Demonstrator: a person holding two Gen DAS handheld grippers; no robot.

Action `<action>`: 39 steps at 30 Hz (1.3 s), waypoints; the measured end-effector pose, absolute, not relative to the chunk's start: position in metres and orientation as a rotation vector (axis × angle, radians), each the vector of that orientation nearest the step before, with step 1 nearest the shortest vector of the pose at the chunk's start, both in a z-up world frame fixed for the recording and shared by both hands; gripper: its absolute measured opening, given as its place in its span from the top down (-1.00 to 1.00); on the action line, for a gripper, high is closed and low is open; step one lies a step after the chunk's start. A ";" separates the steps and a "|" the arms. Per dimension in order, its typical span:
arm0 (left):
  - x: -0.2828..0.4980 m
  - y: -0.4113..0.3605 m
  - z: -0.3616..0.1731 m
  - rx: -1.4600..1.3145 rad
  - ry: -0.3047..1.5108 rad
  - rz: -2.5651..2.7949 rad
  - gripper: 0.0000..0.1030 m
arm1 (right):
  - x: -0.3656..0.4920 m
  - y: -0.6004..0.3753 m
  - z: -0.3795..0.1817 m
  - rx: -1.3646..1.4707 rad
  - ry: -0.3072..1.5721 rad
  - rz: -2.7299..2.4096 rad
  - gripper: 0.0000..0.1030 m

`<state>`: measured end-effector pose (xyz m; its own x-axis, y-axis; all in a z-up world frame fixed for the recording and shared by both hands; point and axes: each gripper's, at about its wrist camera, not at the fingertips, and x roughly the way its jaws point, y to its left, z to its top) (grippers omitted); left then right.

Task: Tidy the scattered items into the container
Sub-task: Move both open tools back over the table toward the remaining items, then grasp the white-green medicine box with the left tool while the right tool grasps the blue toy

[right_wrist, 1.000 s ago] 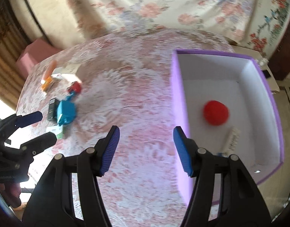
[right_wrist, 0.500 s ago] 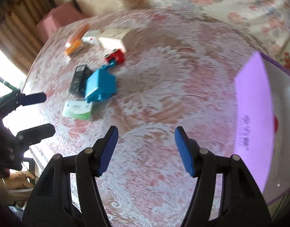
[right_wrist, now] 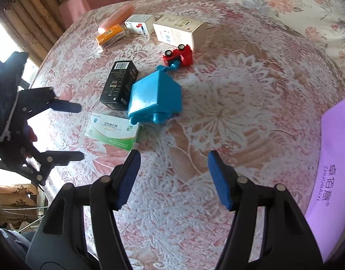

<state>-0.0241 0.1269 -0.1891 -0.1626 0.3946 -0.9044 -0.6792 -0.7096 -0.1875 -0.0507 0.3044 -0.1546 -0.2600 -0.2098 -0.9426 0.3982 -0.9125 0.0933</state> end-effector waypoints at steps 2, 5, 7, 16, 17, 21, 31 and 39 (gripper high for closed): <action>-0.028 0.129 -0.198 -1.377 0.398 1.896 -0.56 | -0.053 0.301 -0.157 1.620 0.237 -2.211 -0.27; -0.033 0.133 -0.210 -1.366 0.460 1.832 -0.55 | -0.055 0.296 -0.158 1.594 0.261 -2.190 -0.27; -0.035 0.136 -0.216 -1.357 0.497 1.800 -0.54 | -0.057 0.294 -0.160 1.580 0.281 -2.170 -0.27; -0.035 0.147 -0.225 -1.383 0.563 1.784 -0.12 | -0.074 0.287 -0.170 1.520 0.363 -2.086 -0.27; -0.038 0.144 -0.224 -1.427 0.512 1.792 -0.11 | -0.076 0.285 -0.171 1.510 0.372 -2.068 -0.27; -0.034 0.134 -0.222 -1.530 0.389 1.883 -0.09 | -0.086 0.272 -0.179 1.457 0.462 -1.977 -0.28; -0.012 0.109 -0.220 -1.656 0.044 2.066 -0.05 | -0.117 0.250 -0.202 1.363 0.581 -1.790 -0.28; -0.006 0.115 -0.216 -1.697 -0.057 2.158 -0.05 | -0.128 0.249 -0.208 1.375 0.552 -1.696 -0.07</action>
<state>-0.0064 0.1148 -0.2164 -0.1885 0.3280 -0.9257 -0.2784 -0.9218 -0.2699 -0.1279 0.2490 -0.2079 -0.0224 -0.3415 -0.9396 0.8288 -0.5319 0.1736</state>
